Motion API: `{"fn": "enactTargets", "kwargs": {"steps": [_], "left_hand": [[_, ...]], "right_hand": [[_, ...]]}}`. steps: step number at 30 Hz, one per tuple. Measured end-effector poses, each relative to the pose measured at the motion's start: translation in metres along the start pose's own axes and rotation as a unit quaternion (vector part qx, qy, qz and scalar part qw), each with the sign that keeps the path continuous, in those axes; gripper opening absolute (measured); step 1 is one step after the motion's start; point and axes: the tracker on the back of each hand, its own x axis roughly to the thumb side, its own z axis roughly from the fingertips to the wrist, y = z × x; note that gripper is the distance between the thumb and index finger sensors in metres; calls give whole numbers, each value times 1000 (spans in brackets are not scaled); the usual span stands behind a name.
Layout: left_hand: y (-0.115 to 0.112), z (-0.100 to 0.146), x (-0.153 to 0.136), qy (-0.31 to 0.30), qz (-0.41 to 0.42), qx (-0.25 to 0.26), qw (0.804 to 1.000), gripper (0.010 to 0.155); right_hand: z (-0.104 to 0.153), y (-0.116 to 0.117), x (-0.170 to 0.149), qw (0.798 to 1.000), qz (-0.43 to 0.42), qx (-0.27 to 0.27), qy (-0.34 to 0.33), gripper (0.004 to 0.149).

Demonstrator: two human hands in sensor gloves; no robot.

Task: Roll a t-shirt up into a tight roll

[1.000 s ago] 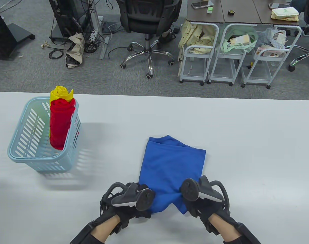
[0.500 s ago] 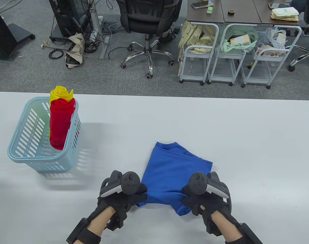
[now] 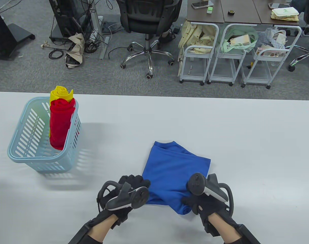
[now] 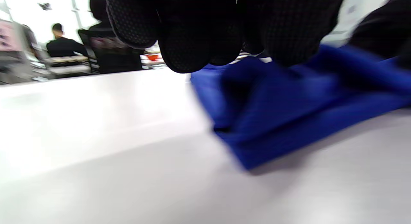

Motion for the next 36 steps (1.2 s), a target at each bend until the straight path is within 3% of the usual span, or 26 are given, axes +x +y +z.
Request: {"fn": "enactTargets", "kwargs": {"steps": [2, 4, 7, 10, 12, 13, 16, 20, 21, 24, 29, 31, 33, 36], "left_hand": [[-10, -3, 9, -30, 43, -40, 998, 60], [-21, -7, 15, -30, -17, -92, 995, 68], [-24, -9, 11, -20, -37, -89, 995, 75], [-30, -13, 5, -10, -44, -91, 995, 75], [-29, -15, 5, -10, -38, -72, 997, 68], [-29, -15, 6, -9, -46, -71, 996, 66], [-28, -16, 6, -7, -49, -61, 997, 62], [-27, -16, -1, 6, -29, -58, 998, 57], [-28, -16, -2, 12, -23, -57, 998, 56], [-26, -15, -2, 17, -33, -54, 998, 54], [-24, -18, -14, 22, 20, -57, 998, 51], [-24, -19, -23, 27, 70, -64, 995, 50], [-25, -20, -32, 33, 120, -72, 990, 50], [-25, -20, -41, 37, 180, -91, 979, 50]], "right_hand": [[0, 0, 0, 1000, -2, 0, 1, 68], [0, 0, -2, 1000, -5, 1, 3, 67], [1, -3, -6, 1000, -4, -5, 18, 66], [8, -10, -5, 995, 57, -52, 57, 65], [15, -15, 2, 992, 84, -79, 40, 64], [19, -17, 9, 993, 87, -82, -1, 61], [24, -11, 27, 991, 73, -48, -106, 58], [14, 14, 36, 982, 156, 25, -106, 76], [14, 15, 37, 980, 163, 23, -113, 80], [13, 13, 34, 982, 146, 24, -114, 77], [20, 0, 32, 987, 96, 2, -132, 60], [24, -3, 34, 984, 73, 3, -163, 65], [24, 2, 36, 981, 60, 25, -185, 81], [18, 18, 39, 975, 123, 69, -170, 98]]}}
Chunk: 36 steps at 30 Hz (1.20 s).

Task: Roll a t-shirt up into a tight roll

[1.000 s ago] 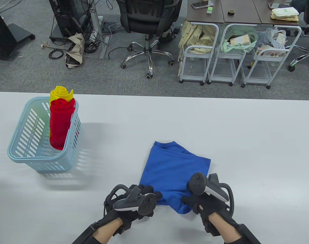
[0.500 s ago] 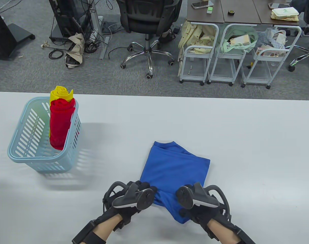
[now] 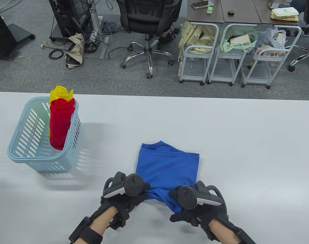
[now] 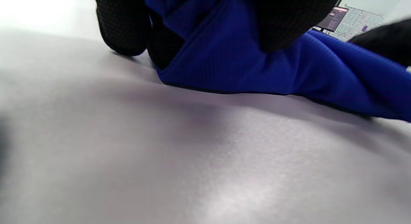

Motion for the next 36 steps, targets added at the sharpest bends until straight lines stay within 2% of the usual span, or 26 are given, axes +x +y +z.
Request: {"fn": "enactTargets", "kwargs": {"steps": [2, 5, 6, 9, 12, 13, 15, 19, 21, 24, 26, 27, 29, 31, 33, 34, 36], "left_hand": [[1, 0, -2, 1, 13, -9, 1000, 51], [1, 1, -1, 2, 6, -11, 1000, 51], [1, 1, -1, 2, 8, -13, 1000, 51], [2, 2, -5, 4, 28, -13, 1000, 50], [4, 3, -8, 6, 42, -12, 999, 51], [5, 3, -9, 9, 40, -10, 999, 51], [6, 4, -10, 17, 32, -3, 999, 51], [8, 5, -11, 30, 26, 3, 999, 49], [9, 8, -11, 50, -16, 17, 998, 49], [11, 16, 3, 85, -163, 65, 981, 50], [13, 21, 16, 80, -244, 104, 961, 53], [14, 24, 23, 61, -249, 113, 960, 55], [11, 26, 35, -7, -211, 99, 973, 57], [1, 23, 43, -39, -178, 66, 981, 63], [-15, 16, 47, -32, -215, 8, 976, 69], [-18, 14, 47, -28, -235, 1, 972, 70], [-20, 10, 48, -33, -260, 29, 965, 65]], "right_hand": [[-2, 0, 5, 999, 35, -12, 14, 96], [-3, -3, 5, 998, 38, -47, 34, 73], [-3, -5, 2, 998, 26, -50, 33, 65], [-2, -11, -9, 997, -39, -66, 32, 55], [-3, -12, -23, 991, -116, -58, 27, 54], [-5, -10, -32, 985, -165, -50, 26, 54], [-7, -8, -38, 977, -205, -42, 36, 54], [-8, -9, -34, 981, -178, -50, 59, 55], [-8, -9, -31, 983, -162, -54, 66, 55], [-9, -8, -30, 983, -160, -54, 68, 55], [-9, -8, -31, 983, -165, -52, 68, 55], [-9, -8, -31, 982, -167, -51, 69, 55], [-10, -8, -33, 981, -172, -50, 69, 55], [-10, -8, -33, 981, -174, -50, 70, 56], [-9, -9, -34, 981, -170, -51, 75, 55], [-8, -8, -35, 981, -169, -52, 77, 56], [-8, -9, -37, 980, -175, -53, 80, 56]]}}
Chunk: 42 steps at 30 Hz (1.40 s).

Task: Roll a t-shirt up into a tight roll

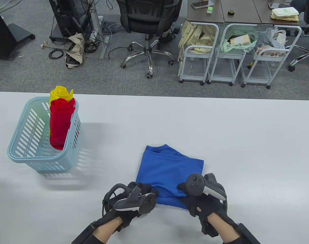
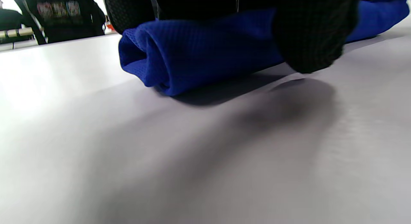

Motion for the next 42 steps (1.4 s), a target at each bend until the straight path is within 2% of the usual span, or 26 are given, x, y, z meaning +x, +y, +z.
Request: {"fn": "enactTargets", "kwargs": {"steps": [2, 6, 10, 12, 13, 16, 17, 19, 23, 26, 30, 35, 39, 42], "left_hand": [[1, -2, -2, 3, 16, 11, 1000, 56], [1, -4, -10, 6, 60, 27, 998, 46], [-1, -6, -21, 14, 113, 22, 993, 45], [-2, -7, -27, 19, 140, 18, 990, 45], [-2, -7, -29, 19, 148, 16, 989, 45], [-3, -7, -37, 26, 193, 10, 981, 45], [-4, -7, -40, 29, 209, 10, 977, 45], [-4, -7, -43, 31, 229, 9, 973, 45], [-6, -6, -47, 40, 258, 17, 965, 46], [-4, -5, -42, 39, 226, 21, 973, 50], [-1, -2, -28, 45, 96, 38, 994, 51], [6, 4, -19, 36, 61, 55, 996, 53], [3, 3, -8, -2, 53, 39, 998, 64], [-2, 0, -1, -2, 0, 32, 999, 69]], "right_hand": [[2, -1, 1, 1000, 8, -8, 4, 56], [14, -4, 16, 990, 121, -70, 27, 61], [23, -4, 30, 985, 147, -95, -4, 57], [24, -1, 37, 984, 153, -69, -62, 56], [23, 2, 38, 984, 156, -53, -72, 60], [15, 15, 38, 980, 187, -20, -61, 76], [13, 16, 37, 978, 199, -25, -53, 74], [9, 13, 35, 978, 201, -36, -44, 61], [5, 9, 27, 988, 147, -28, -46, 54], [4, 6, 21, 994, 99, -15, -49, 51], [3, 2, 11, 998, 56, -1, -42, 49], [1, -4, -10, 1000, -19, 10, -6, 47], [0, -8, -19, 999, -38, 10, 19, 47], [0, -8, -21, 999, -45, 11, 23, 47]]}}
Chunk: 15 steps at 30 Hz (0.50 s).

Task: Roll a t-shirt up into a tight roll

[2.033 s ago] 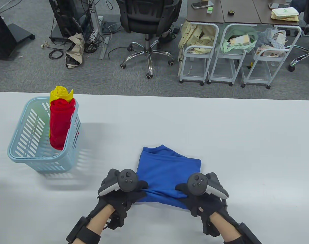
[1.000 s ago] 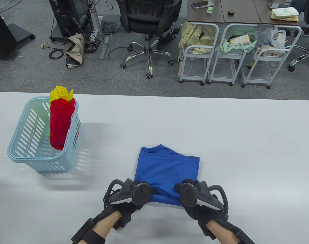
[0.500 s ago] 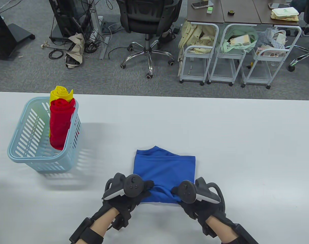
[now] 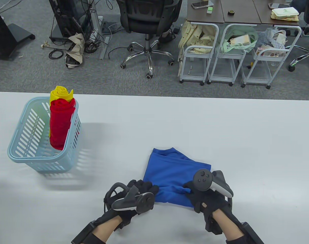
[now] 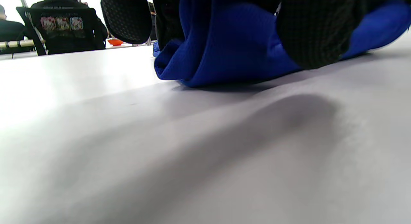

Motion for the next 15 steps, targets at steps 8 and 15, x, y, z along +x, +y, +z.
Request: {"fn": "enactTargets", "kwargs": {"steps": [8, 15], "left_hand": [[-1, -7, -5, 10, 17, 15, 1000, 52], [-4, -7, -37, 21, 238, -52, 970, 50]], "right_hand": [[8, 0, 9, 999, 38, -39, 1, 50], [22, 6, 42, 983, 144, -77, -87, 53]]}}
